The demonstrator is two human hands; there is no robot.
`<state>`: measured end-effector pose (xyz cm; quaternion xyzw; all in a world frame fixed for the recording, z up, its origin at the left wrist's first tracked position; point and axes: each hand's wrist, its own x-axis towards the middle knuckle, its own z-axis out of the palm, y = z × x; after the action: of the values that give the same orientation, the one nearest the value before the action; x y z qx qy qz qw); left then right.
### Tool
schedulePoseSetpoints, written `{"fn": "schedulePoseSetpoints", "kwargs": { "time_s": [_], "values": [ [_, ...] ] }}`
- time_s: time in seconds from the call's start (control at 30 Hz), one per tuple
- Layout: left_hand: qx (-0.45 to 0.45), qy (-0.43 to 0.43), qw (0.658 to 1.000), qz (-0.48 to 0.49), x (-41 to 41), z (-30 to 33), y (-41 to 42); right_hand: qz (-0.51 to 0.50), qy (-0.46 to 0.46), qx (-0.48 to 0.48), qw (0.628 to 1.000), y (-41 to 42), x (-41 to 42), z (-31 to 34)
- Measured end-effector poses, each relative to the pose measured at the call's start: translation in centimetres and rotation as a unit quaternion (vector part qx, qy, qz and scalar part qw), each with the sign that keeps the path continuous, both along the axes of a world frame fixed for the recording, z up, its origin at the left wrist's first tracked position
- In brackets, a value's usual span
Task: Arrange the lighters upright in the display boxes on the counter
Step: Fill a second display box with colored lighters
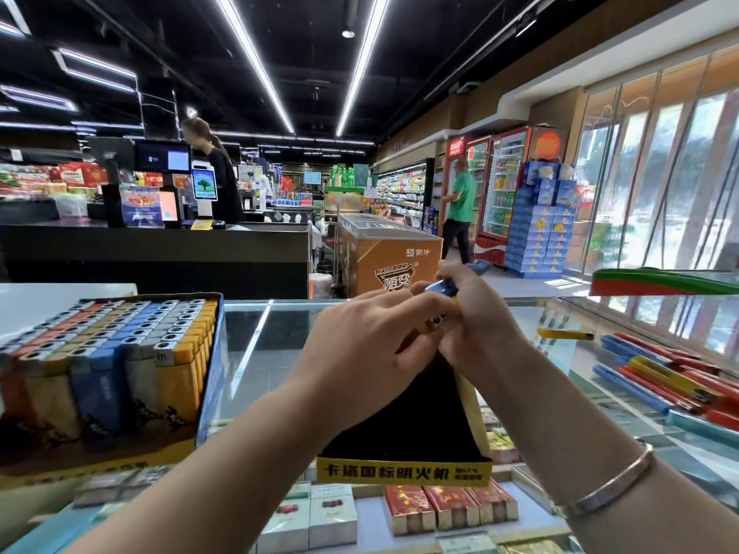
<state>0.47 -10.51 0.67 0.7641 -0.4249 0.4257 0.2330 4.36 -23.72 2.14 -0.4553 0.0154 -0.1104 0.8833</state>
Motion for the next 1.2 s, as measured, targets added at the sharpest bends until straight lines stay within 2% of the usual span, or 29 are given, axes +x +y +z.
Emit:
{"fn": "schedulePoseSetpoints", "kwargs": {
  "time_s": [0.13,0.3,0.4,0.57,0.63,0.73,0.83,0.93,1.07,1.2],
  "values": [
    [0.056,0.014,0.998,-0.016,0.0,0.2,0.2,0.039,0.039,-0.031,0.998,-0.1,0.1,-0.3],
    [0.111,-0.042,0.993,-0.016,0.2,0.5,0.3,0.056,0.027,-0.006,0.998,0.0,-0.3,0.0],
    [0.058,-0.013,0.998,-0.012,-0.1,0.7,0.4,0.029,0.0,-0.01,1.0,-0.4,-0.4,0.3],
    [-0.122,0.114,0.984,-0.059,0.0,1.3,0.7,-0.047,-0.021,0.045,0.998,-2.0,-0.6,0.7],
    [-0.139,0.135,0.98,-0.04,0.4,1.4,1.1,-0.051,-0.018,0.022,0.998,-2.2,-0.6,0.7],
    [-0.09,0.161,0.983,0.027,1.1,1.4,1.7,-0.105,-0.034,-0.07,0.991,-2.1,-0.5,0.5],
    [-0.007,0.188,0.98,0.071,1.7,1.2,2.2,-0.164,-0.054,-0.198,0.965,-1.7,-0.3,0.3],
    [0.062,0.181,0.976,0.108,2.1,1.1,2.5,-0.164,-0.049,-0.277,0.946,-1.3,0.0,-0.4],
    [0.084,0.146,0.978,0.119,2.3,1.4,2.9,-0.131,-0.035,-0.304,0.943,-0.9,0.0,-1.0],
    [0.102,0.151,0.975,0.125,2.6,1.6,3.3,-0.125,-0.032,-0.308,0.943,-1.0,0.2,-1.0]
  ]
}}
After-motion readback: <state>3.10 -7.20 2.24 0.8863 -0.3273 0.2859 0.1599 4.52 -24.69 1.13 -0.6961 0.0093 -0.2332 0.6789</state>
